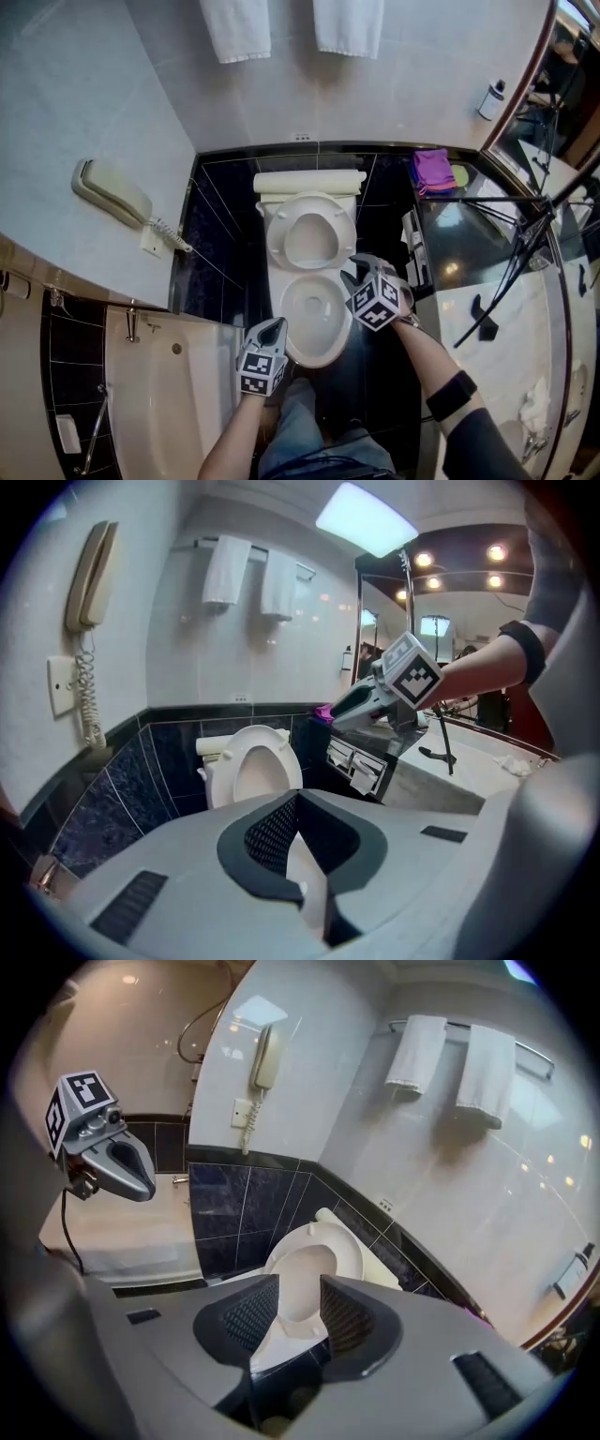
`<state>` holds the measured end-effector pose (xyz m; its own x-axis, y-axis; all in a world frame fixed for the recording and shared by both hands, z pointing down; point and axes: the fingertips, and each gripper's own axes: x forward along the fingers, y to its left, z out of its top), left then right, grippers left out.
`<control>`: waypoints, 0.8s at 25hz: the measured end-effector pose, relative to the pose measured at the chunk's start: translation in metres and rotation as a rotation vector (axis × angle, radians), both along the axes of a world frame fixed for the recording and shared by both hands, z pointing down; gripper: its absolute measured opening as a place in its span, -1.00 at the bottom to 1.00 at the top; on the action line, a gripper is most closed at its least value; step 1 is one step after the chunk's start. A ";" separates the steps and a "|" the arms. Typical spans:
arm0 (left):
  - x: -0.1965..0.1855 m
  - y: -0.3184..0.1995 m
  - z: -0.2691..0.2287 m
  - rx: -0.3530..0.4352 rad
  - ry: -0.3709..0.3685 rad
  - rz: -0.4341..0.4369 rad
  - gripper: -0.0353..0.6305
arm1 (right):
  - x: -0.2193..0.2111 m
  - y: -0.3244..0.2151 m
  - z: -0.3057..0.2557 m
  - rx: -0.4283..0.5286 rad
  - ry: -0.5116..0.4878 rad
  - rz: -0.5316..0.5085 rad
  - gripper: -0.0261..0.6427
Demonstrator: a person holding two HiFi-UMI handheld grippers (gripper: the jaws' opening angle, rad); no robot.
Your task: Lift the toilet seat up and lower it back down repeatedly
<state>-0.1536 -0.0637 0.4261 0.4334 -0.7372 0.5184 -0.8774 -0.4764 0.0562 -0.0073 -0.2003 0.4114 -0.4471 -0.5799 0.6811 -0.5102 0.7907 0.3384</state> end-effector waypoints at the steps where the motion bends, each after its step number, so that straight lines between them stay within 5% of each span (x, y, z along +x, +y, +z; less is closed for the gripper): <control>1: 0.000 -0.011 0.007 -0.005 0.000 -0.001 -0.92 | -0.004 -0.018 0.002 0.020 0.019 -0.007 -0.46; 10: 0.010 -0.101 0.049 -0.015 0.016 0.031 -0.92 | -0.045 -0.161 0.039 0.166 0.191 -0.080 -0.46; 20: 0.004 -0.161 0.073 -0.005 0.046 0.045 -0.92 | -0.073 -0.242 0.074 0.225 0.261 -0.081 -0.46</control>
